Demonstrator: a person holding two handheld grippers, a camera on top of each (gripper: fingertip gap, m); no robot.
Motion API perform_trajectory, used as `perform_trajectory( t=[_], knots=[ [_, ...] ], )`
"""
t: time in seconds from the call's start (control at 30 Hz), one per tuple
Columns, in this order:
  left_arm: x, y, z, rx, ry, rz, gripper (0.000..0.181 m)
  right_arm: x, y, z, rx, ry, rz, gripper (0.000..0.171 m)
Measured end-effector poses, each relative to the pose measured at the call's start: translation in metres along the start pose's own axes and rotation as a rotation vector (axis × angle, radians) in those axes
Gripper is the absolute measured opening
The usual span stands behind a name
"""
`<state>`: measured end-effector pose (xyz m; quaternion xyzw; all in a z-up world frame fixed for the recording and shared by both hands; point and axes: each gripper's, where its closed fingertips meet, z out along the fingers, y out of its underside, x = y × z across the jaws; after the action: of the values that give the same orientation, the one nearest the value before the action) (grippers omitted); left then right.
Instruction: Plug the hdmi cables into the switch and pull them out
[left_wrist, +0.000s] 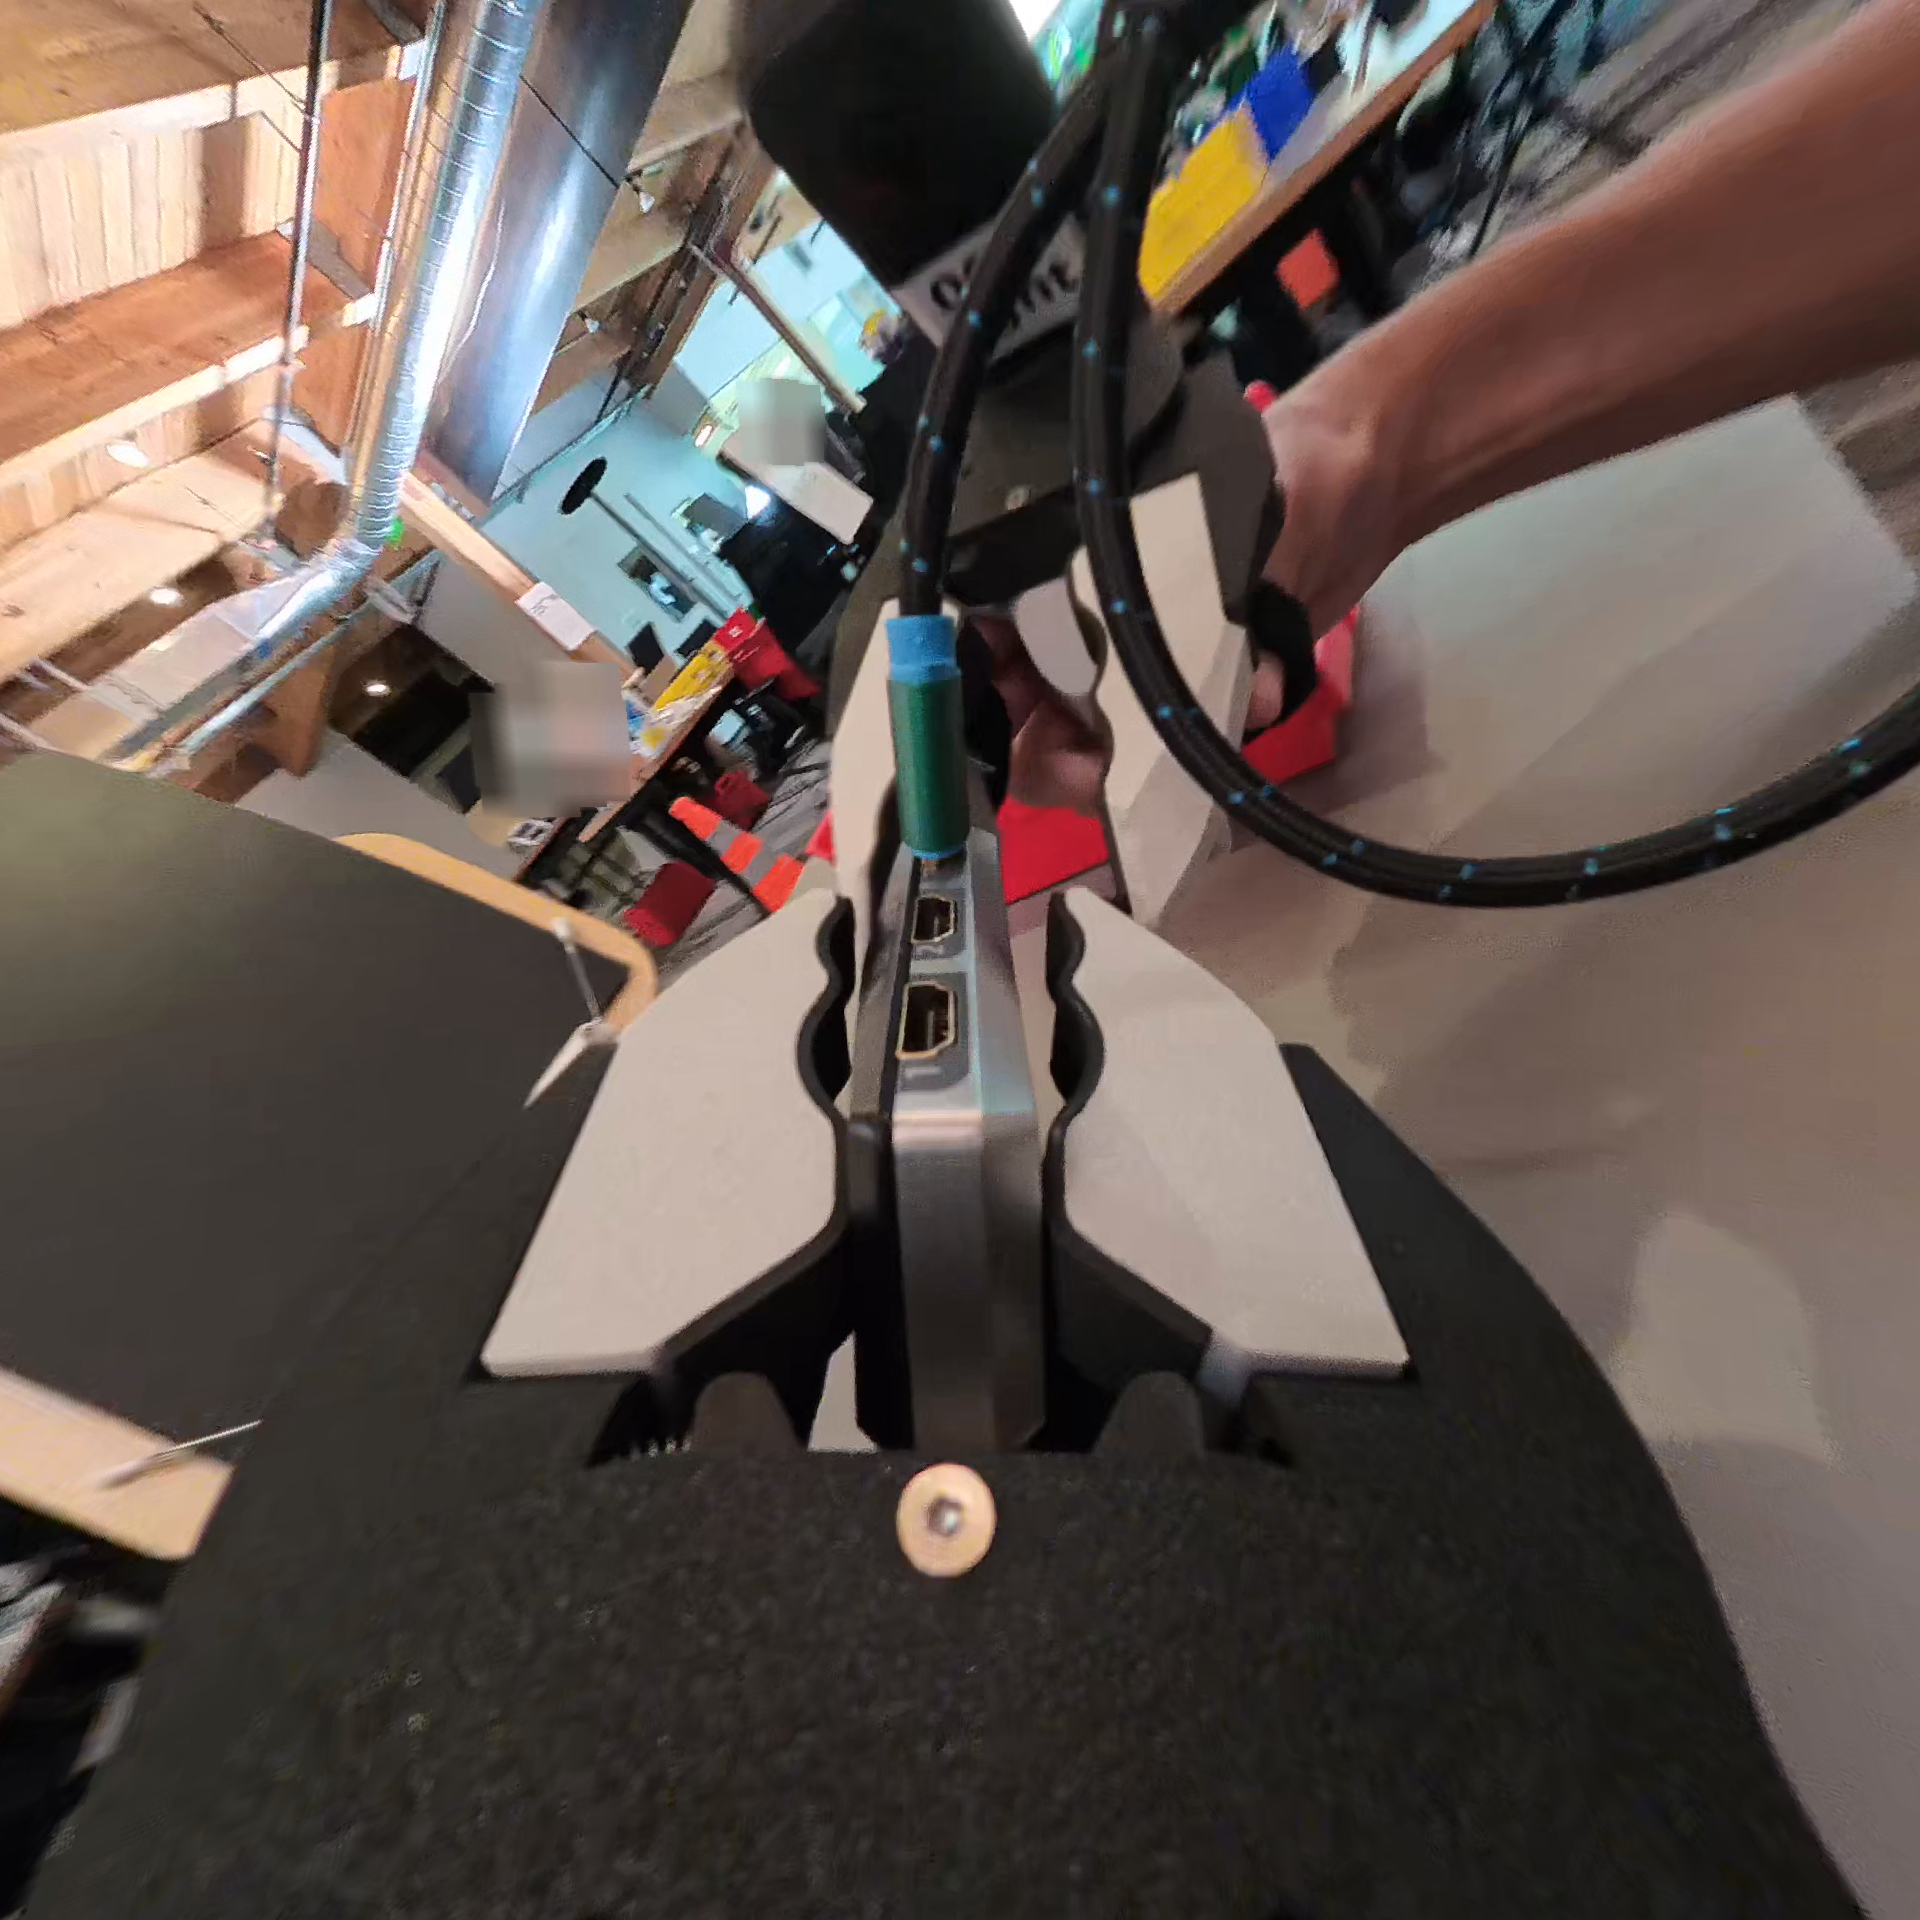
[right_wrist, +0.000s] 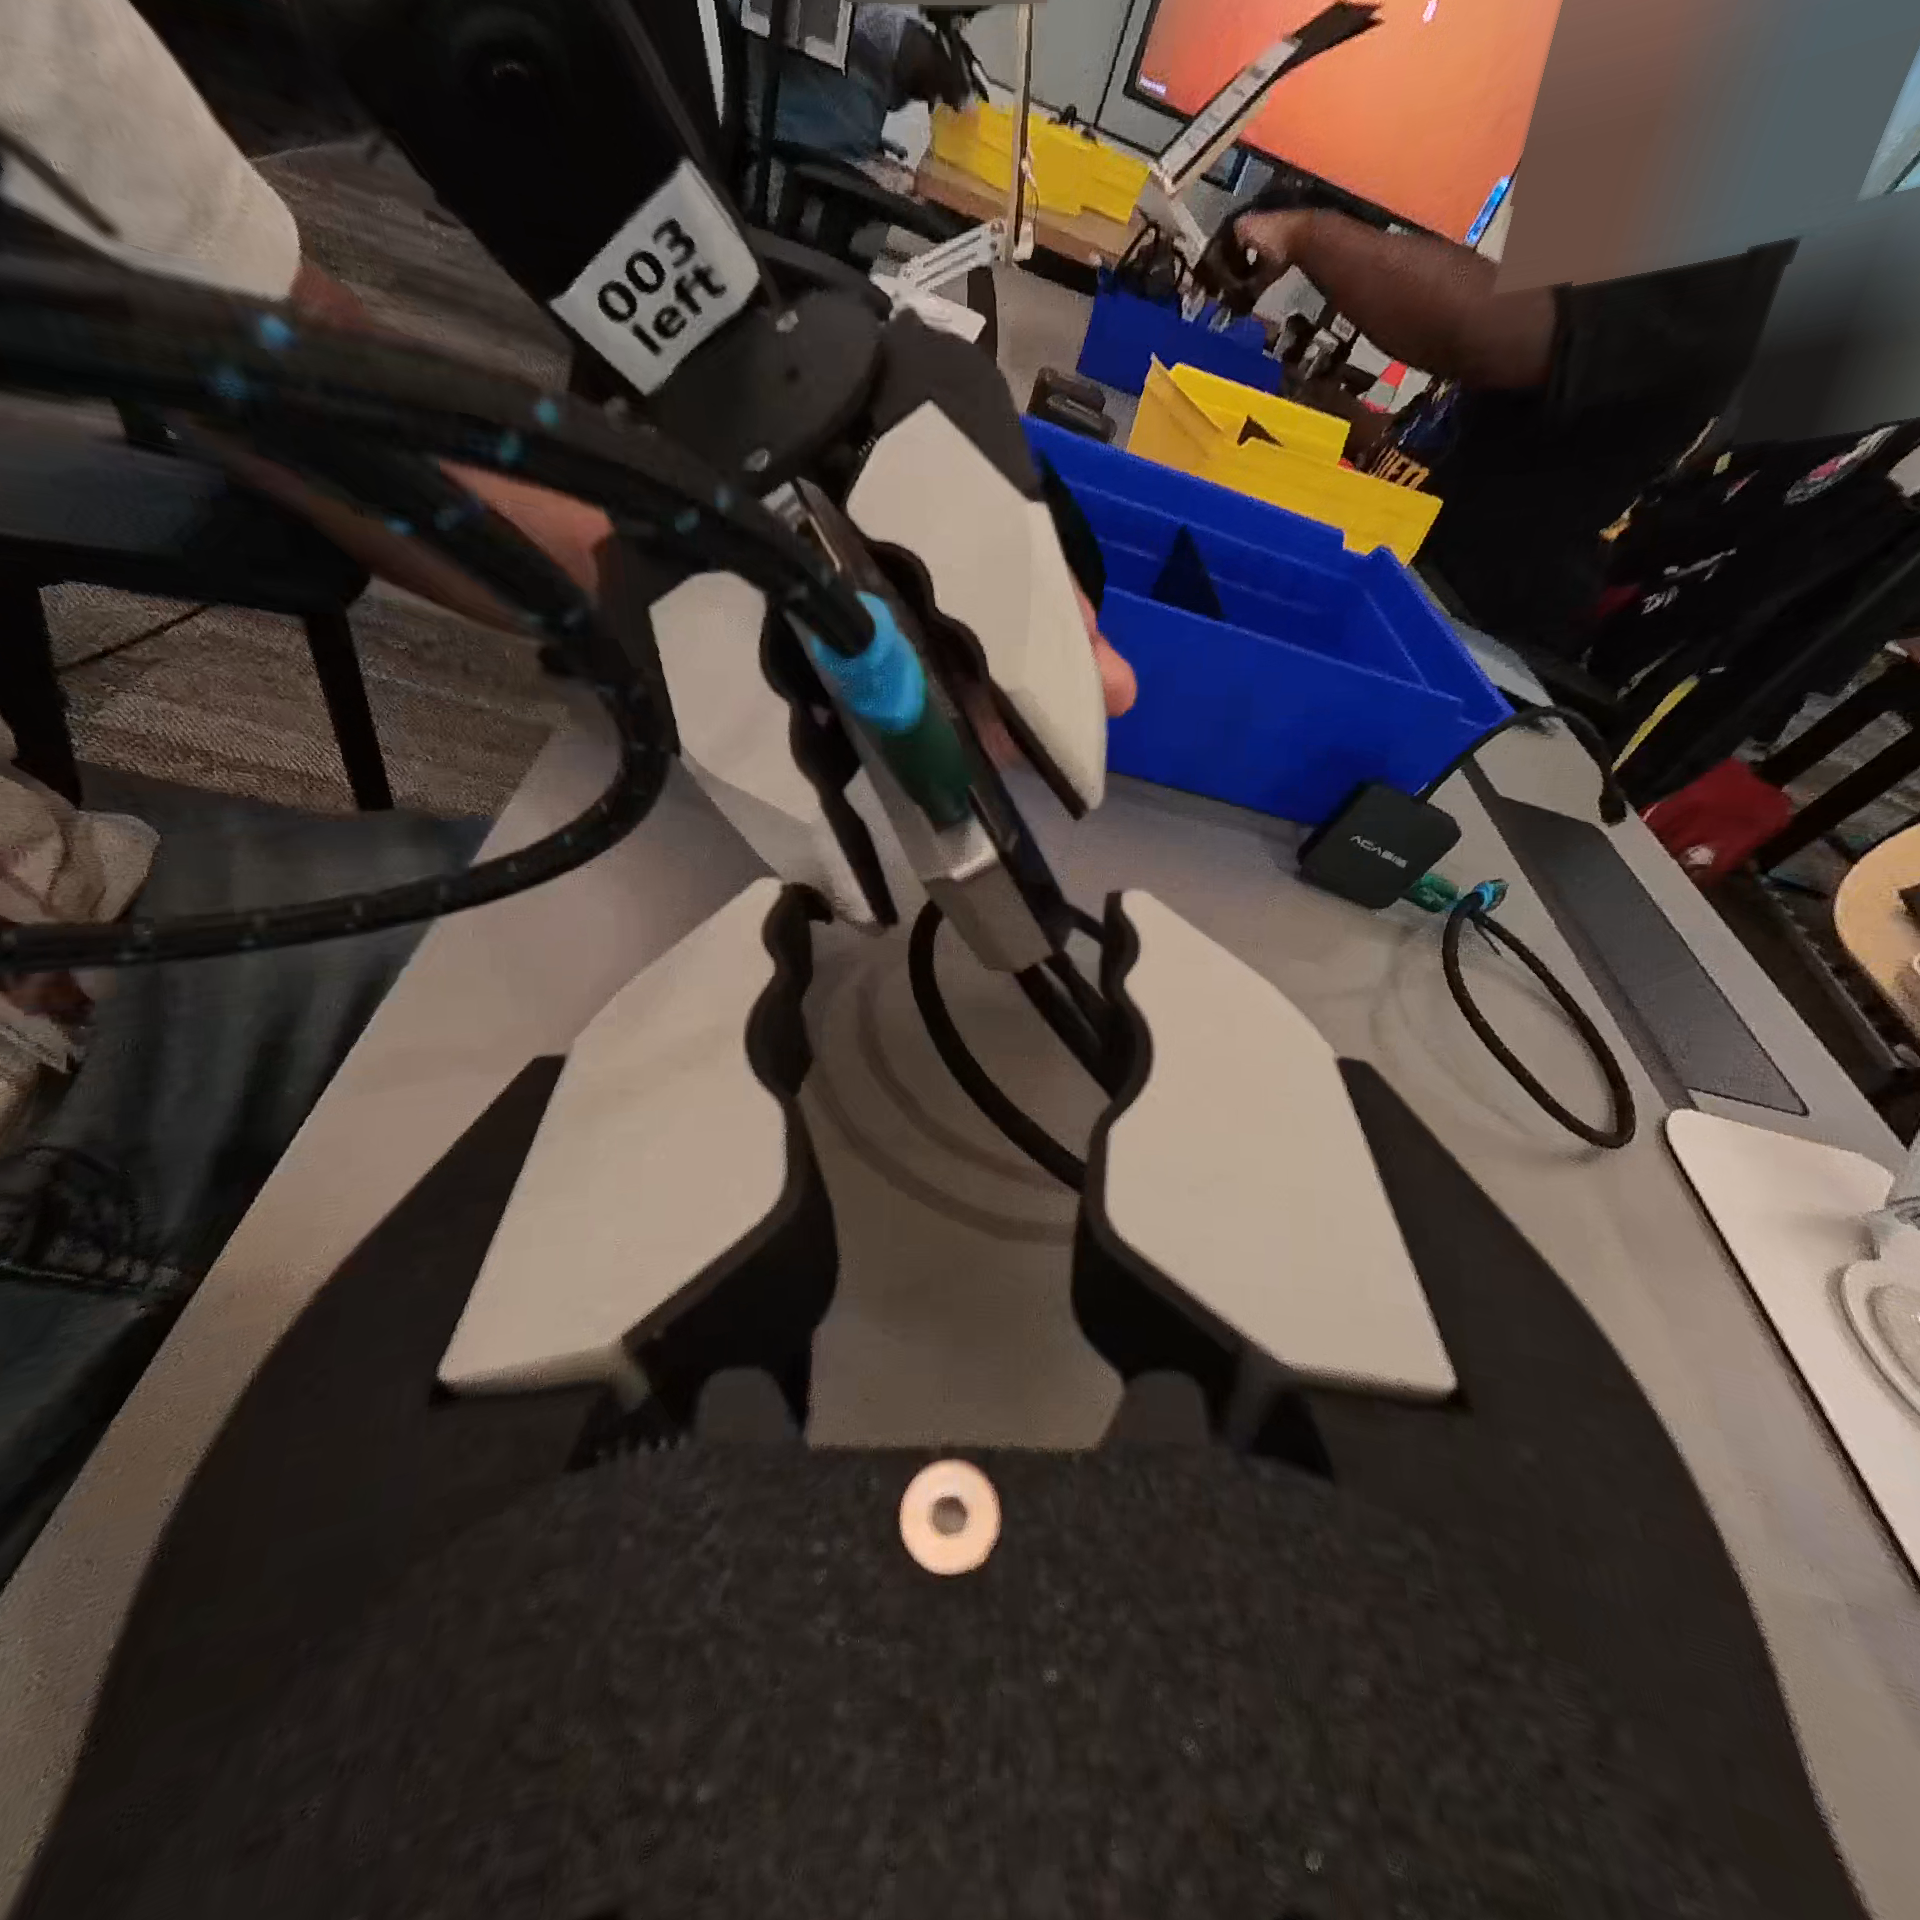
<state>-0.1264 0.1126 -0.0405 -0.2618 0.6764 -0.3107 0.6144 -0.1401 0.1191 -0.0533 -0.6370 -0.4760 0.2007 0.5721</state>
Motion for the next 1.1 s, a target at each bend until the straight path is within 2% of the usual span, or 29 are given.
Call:
perform_trajectory(
  t=[0.03,0.07,0.1,0.17,0.23,0.37,0.43,0.47,0.53,0.67,0.8,0.9,0.93,1.03,1.1],
  knots=[
    [0.000,0.000,0.000,0.010,0.009,-0.022,0.035,0.003,-0.001,0.000,0.011,0.006,-0.010,0.062],
    [-0.001,-0.001,0.000,0.013,0.009,-0.027,0.035,0.006,-0.002,-0.003,0.009,0.003,-0.023,0.062],
    [0.000,-0.003,0.000,0.020,0.020,-0.029,0.035,0.004,-0.006,-0.009,0.024,-0.029,-0.019,0.051],
    [0.006,-0.009,-0.001,0.035,0.075,-0.049,0.035,-0.002,-0.017,-0.022,0.079,-0.128,0.029,0.047],
    [0.011,-0.016,-0.002,0.069,0.120,-0.085,0.035,0.003,-0.020,-0.027,0.102,-0.131,0.021,0.041],
    [0.008,-0.026,0.000,0.124,0.116,-0.143,0.035,-0.015,-0.003,-0.007,0.016,-0.218,-0.003,0.039],
    [0.010,-0.029,0.001,0.142,0.133,-0.170,0.035,-0.017,-0.002,0.006,0.030,-0.196,-0.035,0.035],
    [0.012,-0.031,0.002,0.147,0.138,-0.174,0.035,-0.016,-0.003,0.010,0.041,-0.183,-0.037,0.025],
    [0.011,-0.028,0.002,0.134,0.118,-0.173,0.035,-0.013,-0.003,0.012,0.035,-0.154,-0.081,0.022],
    [0.007,-0.013,0.003,0.074,0.113,-0.208,0.035,-0.005,0.005,0.011,-0.100,-0.105,-0.128,0.022],
    [-0.003,0.011,-0.006,-0.055,0.058,-0.168,0.037,0.023,0.021,-0.010,-0.343,0.073,-0.256,0.022],
    [-0.007,0.028,-0.004,-0.150,0.034,-0.170,0.022,0.034,0.031,-0.026,-0.552,0.165,-0.341,0.021],
    [-0.006,0.035,-0.001,-0.198,0.031,-0.145,0.022,0.035,0.033,-0.027,-0.605,0.185,-0.354,0.021],
    [0.001,0.052,0.009,-0.333,0.002,-0.030,0.021,0.027,0.032,-0.022,-0.613,0.176,-0.354,0.021],
    [0.009,0.055,0.013,-0.342,0.017,-0.014,0.022,0.019,0.030,-0.018,-0.566,0.138,-0.349,0.021]
  ],
)
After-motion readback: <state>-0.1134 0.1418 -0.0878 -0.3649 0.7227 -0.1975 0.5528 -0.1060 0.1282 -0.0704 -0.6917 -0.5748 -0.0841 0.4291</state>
